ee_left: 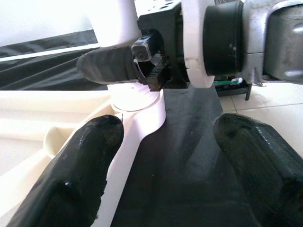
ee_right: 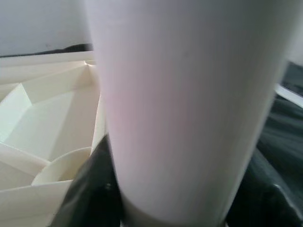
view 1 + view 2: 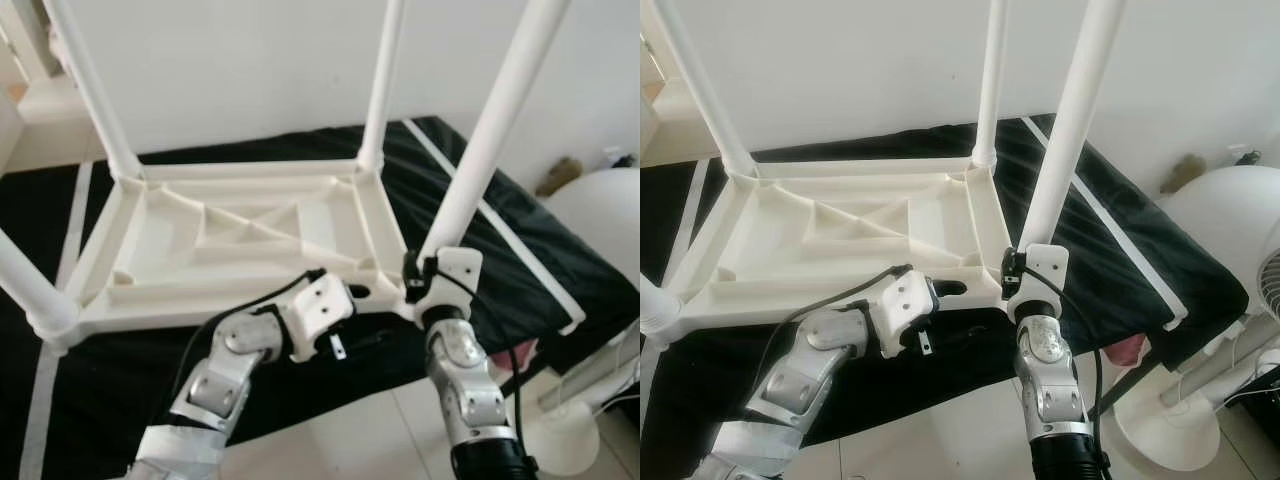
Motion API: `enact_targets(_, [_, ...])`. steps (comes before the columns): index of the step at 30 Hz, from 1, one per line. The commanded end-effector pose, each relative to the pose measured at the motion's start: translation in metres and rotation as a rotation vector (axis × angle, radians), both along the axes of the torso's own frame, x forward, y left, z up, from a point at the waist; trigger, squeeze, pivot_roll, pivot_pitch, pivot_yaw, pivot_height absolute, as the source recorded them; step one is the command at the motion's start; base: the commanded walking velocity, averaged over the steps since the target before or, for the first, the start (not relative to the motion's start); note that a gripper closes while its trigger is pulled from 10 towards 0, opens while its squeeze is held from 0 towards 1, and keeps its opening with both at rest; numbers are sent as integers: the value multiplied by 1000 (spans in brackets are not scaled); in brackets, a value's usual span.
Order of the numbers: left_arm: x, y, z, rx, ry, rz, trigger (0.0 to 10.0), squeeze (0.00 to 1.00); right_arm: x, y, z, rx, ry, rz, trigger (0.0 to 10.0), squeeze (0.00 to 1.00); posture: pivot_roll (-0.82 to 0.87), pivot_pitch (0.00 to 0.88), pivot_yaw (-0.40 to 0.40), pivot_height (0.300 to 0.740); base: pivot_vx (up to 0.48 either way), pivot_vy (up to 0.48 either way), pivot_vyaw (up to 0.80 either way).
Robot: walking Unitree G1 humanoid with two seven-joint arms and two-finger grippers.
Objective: Building children table
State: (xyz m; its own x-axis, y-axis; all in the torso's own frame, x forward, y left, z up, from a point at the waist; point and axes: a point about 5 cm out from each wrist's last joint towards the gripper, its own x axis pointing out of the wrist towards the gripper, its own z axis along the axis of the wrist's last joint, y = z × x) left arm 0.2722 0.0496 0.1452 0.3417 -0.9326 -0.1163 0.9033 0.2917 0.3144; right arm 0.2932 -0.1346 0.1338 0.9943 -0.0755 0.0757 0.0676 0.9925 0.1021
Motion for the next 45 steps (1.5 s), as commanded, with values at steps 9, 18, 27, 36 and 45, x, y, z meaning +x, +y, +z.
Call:
enact_targets(9, [-6,3,0,-26,0,20,10000,0,-17,-7,7,-9,-74,75,10000,1000,-74,10,2,740,0,0,0])
enact_targets(18, [-1,4,2,-41,-45,102,10000,0,-21,-19,12,-26,-85,207,10000,0,-53,15,-33,740,0,0,0])
enact_targets(27, [3,2,5,-47,-48,104,10000,0,-15,-31,16,-111,-88,336,10000,0,-52,14,-33,740,0,0,0])
enact_targets(36, [2,2,5,-45,-37,91,10000,0,-12,-44,14,-206,-41,496,10000,0,-57,19,-24,740,0,0,0])
enact_targets(45, [0,2,5,-59,17,50,10000,0,-3,-52,17,-272,-4,633,10000,0,-54,15,-37,740,0,0,0])
